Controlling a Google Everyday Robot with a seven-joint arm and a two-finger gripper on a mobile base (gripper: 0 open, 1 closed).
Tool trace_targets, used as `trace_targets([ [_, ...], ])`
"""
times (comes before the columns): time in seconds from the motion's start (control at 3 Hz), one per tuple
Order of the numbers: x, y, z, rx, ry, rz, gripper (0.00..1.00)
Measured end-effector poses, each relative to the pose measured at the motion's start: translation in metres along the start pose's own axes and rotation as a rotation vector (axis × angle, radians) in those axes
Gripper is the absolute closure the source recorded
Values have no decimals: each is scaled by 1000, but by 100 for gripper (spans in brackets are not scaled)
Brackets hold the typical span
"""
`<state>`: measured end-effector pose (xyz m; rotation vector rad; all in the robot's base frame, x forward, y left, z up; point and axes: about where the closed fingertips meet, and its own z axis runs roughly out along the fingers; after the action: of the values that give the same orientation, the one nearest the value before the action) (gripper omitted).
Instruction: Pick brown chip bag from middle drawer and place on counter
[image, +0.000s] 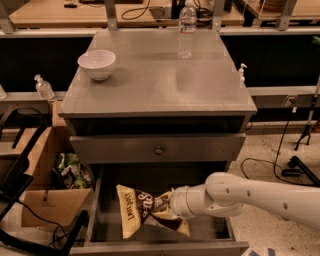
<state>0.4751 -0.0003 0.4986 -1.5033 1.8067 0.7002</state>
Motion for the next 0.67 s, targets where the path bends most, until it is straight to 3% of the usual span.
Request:
trace_targets([
  [0.33,-41,23,-50,11,22,26,100],
  [0.67,-100,25,-124,106,56,65,100],
])
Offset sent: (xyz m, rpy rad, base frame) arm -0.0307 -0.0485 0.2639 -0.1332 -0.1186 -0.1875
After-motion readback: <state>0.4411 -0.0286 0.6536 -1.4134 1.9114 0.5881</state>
